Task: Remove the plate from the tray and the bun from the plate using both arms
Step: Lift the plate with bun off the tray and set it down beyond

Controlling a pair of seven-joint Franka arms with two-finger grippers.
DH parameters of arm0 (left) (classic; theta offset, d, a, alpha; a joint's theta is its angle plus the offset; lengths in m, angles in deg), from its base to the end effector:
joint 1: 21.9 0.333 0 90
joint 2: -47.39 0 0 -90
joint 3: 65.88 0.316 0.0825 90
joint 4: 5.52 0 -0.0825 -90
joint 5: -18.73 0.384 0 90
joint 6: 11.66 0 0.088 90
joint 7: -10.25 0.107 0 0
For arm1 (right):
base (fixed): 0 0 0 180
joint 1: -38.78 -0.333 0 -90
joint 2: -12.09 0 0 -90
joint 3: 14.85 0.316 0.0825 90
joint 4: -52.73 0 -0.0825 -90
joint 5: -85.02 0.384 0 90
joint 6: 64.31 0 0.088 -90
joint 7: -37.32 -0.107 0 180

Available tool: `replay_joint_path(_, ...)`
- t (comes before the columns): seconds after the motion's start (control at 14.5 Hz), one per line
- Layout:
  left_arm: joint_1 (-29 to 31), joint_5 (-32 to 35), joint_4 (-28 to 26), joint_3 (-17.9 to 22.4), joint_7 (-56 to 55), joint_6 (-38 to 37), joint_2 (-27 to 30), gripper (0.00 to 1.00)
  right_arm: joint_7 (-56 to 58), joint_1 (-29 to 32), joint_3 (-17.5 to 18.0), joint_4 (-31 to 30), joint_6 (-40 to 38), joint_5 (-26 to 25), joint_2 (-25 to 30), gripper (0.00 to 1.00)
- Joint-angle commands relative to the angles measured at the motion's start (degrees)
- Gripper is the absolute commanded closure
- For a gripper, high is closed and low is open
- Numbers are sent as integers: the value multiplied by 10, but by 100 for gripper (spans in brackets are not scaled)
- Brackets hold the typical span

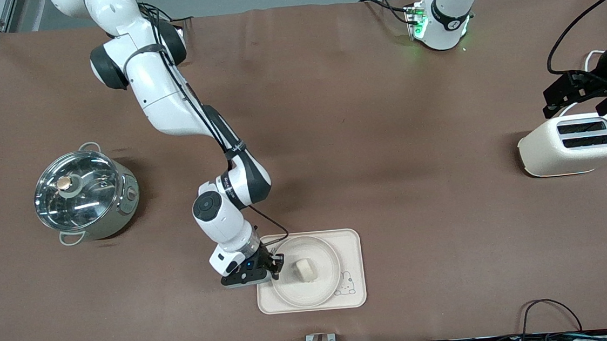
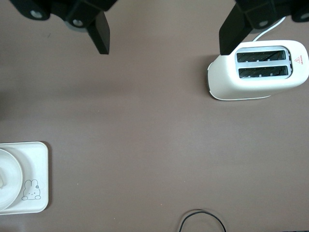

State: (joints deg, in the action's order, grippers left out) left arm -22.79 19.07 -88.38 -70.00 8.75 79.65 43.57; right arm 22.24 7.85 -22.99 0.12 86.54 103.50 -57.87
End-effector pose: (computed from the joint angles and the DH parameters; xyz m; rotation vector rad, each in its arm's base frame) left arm 0.5762 -0.0483 0.6479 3.1341 -0.0953 0.1269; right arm 0.7378 0.3618 0.1781 -2.8019 -0.0280 -0.6239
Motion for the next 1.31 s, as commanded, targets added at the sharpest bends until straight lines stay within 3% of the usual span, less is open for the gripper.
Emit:
replay_joint_path(0.0, -1, 7, 4, -1, 10, -7, 5, 0, -10, 3, 4, -13, 33, -2, 6, 95)
replay_joint_path(0.21, 0, 8, 4, -1, 10, -7, 5, 0, -11, 2, 7, -21, 32, 5, 34, 98)
replay_joint_path(0.34, -1, 8, 4, -1, 10, -7, 5, 0, -9, -3, 25, -63, 32, 21, 75, 99)
replay_joint_path(0.48, 0, 8, 4, -1, 10, -7, 5, 0, -7, -7, 37, -155, 44, 21, 136, 99)
replay_joint_path(0.76, 2, 9, 3, 0, 9, -7, 6, 0, -7, -17, 84, -394, 193, 20, 249, 100)
replay_joint_path(1.03, 1, 9, 3, -1, 8, -7, 6, 0, -8, -18, 123, -548, 284, 21, 316, 100)
replay_joint_path(1.24, 1, 9, 3, -1, 8, -7, 6, 0, -11, -18, 133, -653, 292, 21, 397, 100)
